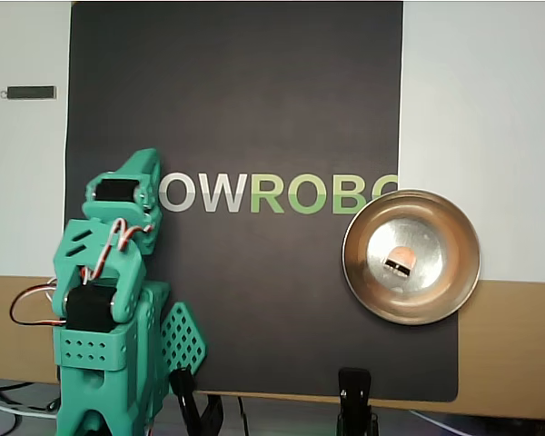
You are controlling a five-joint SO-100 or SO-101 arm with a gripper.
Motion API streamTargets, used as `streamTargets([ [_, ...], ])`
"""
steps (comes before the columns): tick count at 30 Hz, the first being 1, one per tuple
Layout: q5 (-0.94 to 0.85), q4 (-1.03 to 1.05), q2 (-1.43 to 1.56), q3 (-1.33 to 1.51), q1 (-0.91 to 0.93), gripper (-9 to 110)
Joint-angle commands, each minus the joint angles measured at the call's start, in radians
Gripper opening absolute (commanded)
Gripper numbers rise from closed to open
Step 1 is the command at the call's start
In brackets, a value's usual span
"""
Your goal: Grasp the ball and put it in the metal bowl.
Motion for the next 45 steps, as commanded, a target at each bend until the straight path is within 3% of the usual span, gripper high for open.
streamTargets([
  [1,-0.005,-0.058,0.054,0.041,0.009,0],
  [45,-0.002,-0.003,0.054,0.041,0.005,0],
])
